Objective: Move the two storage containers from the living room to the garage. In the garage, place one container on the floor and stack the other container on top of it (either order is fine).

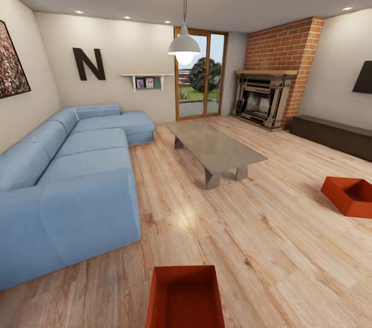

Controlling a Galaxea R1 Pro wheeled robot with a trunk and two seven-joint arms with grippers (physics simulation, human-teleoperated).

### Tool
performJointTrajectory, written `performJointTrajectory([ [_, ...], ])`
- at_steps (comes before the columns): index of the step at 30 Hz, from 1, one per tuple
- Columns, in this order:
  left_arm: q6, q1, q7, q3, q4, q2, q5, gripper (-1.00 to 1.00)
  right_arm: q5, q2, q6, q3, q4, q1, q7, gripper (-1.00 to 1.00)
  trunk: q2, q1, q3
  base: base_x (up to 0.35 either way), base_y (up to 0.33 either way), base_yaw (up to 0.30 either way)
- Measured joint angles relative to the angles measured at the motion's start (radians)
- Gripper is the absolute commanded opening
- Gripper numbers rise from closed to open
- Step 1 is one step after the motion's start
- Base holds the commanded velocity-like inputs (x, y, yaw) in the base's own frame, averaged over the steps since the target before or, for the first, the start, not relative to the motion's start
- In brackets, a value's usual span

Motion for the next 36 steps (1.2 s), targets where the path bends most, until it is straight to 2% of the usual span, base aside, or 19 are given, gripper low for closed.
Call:
performJointTrajectory([
  [20, 0.000, 0.000, 0.000, 0.000, 0.000, 0.000, 0.000, 1.00, -0.002, -0.006, 0.010, -0.001, 0.000, 0.000, 0.005, 1.00, 0.000, 0.000, -0.032, 0.000, 0.000, 0.000],
  [36, 0.000, 0.000, 0.000, 0.000, 0.000, 0.000, 0.000, 1.00, -0.002, 0.001, 0.011, -0.001, 0.000, 0.000, -0.003, 1.00, 0.000, 0.000, -0.057, 0.000, 0.000, 0.000],
])
